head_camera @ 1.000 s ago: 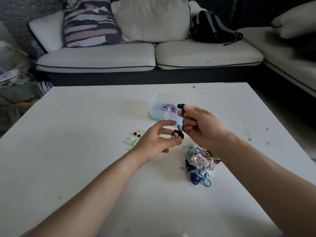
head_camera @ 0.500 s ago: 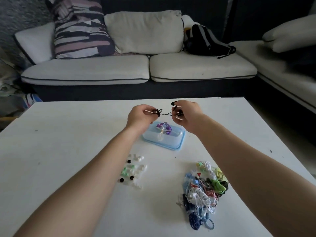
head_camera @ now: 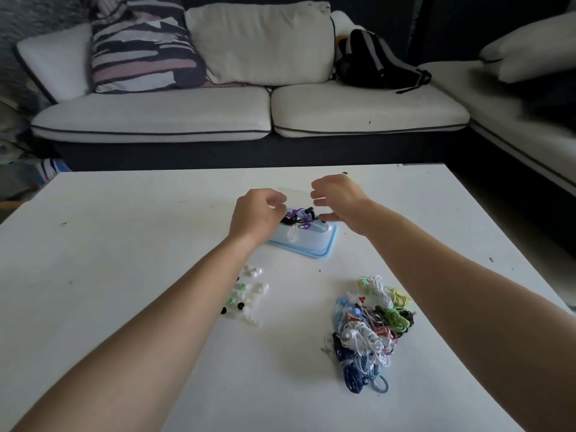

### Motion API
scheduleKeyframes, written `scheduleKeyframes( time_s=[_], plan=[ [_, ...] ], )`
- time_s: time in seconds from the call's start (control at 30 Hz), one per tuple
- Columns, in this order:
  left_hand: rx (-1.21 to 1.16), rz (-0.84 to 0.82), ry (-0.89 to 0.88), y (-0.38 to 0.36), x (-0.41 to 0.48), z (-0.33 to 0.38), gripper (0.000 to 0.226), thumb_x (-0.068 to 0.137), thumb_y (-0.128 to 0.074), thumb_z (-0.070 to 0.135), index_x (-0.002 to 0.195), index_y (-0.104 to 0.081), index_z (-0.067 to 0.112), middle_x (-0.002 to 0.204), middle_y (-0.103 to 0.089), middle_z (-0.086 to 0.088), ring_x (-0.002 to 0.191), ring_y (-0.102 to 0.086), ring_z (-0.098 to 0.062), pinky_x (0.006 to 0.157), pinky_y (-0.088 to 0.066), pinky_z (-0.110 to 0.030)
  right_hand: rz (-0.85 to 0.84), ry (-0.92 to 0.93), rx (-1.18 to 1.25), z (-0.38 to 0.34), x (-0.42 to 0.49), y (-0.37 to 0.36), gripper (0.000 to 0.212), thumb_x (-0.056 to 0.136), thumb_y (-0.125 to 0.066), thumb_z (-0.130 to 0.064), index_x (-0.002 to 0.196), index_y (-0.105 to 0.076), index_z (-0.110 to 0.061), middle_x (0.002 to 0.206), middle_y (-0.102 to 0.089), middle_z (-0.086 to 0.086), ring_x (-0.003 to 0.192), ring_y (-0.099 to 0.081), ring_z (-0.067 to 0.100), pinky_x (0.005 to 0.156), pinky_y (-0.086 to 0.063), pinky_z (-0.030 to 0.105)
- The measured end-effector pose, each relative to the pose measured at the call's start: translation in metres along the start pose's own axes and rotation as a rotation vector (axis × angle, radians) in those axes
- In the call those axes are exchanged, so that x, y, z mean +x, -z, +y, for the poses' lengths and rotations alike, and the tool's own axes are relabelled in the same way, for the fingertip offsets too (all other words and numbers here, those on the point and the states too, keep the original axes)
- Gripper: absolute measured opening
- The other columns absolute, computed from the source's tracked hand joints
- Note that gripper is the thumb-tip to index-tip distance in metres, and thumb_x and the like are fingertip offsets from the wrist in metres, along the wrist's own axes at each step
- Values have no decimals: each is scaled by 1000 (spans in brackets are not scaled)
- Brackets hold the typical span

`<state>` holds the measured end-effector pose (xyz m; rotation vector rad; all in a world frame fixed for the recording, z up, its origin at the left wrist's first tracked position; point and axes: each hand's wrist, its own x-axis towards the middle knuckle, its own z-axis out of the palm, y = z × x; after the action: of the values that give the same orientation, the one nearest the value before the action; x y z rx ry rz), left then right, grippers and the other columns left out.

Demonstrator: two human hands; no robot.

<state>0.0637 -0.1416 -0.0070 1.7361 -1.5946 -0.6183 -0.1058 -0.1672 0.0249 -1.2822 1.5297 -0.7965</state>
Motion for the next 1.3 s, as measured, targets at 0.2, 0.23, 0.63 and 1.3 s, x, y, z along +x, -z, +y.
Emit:
scheduleKeyframes(
  time_s=[0.2, 0.23, 0.63, 1.3],
  plan=[
    [-71, -116, -46, -11, -65, 17, 9, 88, -67, 23, 90, -75, 21, 79, -69, 15, 77, -63, -5, 70, -42, -16, 1, 97, 16, 20, -65, 37, 20, 99, -52, -17, 104, -68, -6, 95, -75, 12, 77, -69, 19, 78, -60, 37],
    [-89, -166, -42, -16, -76, 20, 7, 88, -67, 21, 88, -74, 21, 75, -67, 17, 72, -62, -4, 67, -42, -15, -9, 100, -28, 27, -76, 43, 20, 98, -53, -17, 102, -69, -7, 92, -75, 10, 75, -69, 18, 75, -59, 36],
    [-69, -646, 67, -71, -150, 36, 40, 60, -89, 46, 92, -70, 32, 102, -65, 6, 84, -63, -7, 75, -49, -22, 14, 8, -834, 115, -115, 67, 36, 83, -73, -36, 99, -68, -4, 96, -69, 13, 85, -65, 25, 68, -53, 37],
    [-1023, -466, 441, -3, -144, 47, 43, 89, -55, -7, 125, -58, 17, 98, -73, -11, 94, -66, -32, 88, -55, -43, -420, -21, 349, 44, -138, 65, 21, 88, -49, 5, 96, -67, -3, 76, -52, 7, 63, -53, 18, 61, -44, 31]
  ],
)
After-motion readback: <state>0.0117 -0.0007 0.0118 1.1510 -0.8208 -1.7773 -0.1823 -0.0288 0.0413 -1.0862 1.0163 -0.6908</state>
